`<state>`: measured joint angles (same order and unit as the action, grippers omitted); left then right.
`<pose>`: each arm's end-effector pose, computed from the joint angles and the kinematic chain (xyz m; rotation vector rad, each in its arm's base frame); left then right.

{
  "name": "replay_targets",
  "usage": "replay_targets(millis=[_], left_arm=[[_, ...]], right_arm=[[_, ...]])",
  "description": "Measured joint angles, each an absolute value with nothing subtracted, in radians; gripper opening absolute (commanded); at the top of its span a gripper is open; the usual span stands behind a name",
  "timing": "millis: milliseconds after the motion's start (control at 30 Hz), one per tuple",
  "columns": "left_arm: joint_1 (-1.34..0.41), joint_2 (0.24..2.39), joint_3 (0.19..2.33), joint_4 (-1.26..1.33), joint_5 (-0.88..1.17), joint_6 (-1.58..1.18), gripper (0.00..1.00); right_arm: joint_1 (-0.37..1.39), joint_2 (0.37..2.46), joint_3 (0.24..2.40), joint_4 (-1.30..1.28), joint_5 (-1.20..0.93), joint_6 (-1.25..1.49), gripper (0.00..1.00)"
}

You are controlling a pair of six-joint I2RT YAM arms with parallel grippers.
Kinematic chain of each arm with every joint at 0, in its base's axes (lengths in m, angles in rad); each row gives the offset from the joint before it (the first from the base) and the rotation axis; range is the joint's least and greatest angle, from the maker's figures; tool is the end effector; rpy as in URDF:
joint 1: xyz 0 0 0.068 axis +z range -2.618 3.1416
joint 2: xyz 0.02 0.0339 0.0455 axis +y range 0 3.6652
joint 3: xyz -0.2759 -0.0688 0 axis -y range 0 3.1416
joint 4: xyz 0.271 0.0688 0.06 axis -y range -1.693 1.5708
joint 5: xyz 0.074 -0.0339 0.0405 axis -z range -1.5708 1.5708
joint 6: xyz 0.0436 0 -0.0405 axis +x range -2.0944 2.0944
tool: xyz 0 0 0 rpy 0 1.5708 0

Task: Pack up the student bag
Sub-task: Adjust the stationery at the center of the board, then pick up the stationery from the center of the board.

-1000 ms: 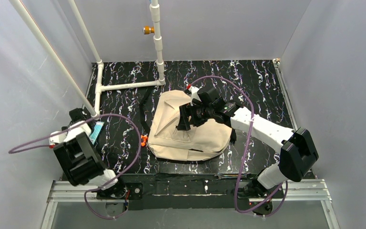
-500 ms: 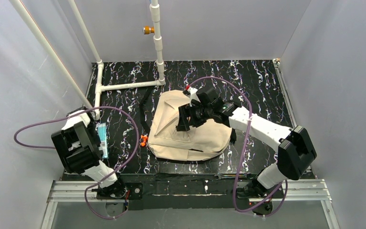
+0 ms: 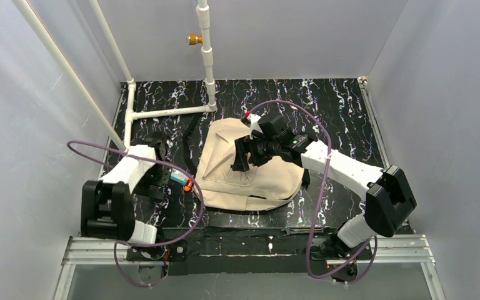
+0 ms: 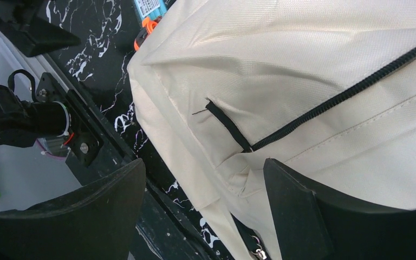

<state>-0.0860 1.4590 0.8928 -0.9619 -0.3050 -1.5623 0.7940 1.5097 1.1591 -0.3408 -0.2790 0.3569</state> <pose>0.2552 -0.0089 0.1775 -1.9437 2.1225 0.2553 0.2491 0.2706 0.2782 -0.6741 2.3051 0.8958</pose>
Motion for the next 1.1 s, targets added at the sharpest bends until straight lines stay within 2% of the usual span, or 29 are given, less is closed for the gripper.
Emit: replay_targets(millis=[267, 467, 700, 1100], left_arm=[[-0.099, 1.275, 0.89, -0.841, -0.418, -1.158, 0.98], [-0.099, 1.473, 1.014, -0.791, -0.349, -0.978, 0.98], [-0.099, 1.683, 1.122, -0.768, -0.331, -0.967, 0.93], [-0.085, 1.724, 1.082, -0.695, -0.311, -1.029, 0.66]], right_arm=[[0.794, 1.474, 1.116, -0.313, -0.264, 0.357, 0.88], [0.794, 1.474, 1.114, -0.304, -0.264, 0.362, 0.88], [0.794, 1.471, 1.112, -0.303, -0.255, 0.362, 0.88], [0.794, 1.459, 1.095, -0.295, -0.238, 0.362, 0.88]])
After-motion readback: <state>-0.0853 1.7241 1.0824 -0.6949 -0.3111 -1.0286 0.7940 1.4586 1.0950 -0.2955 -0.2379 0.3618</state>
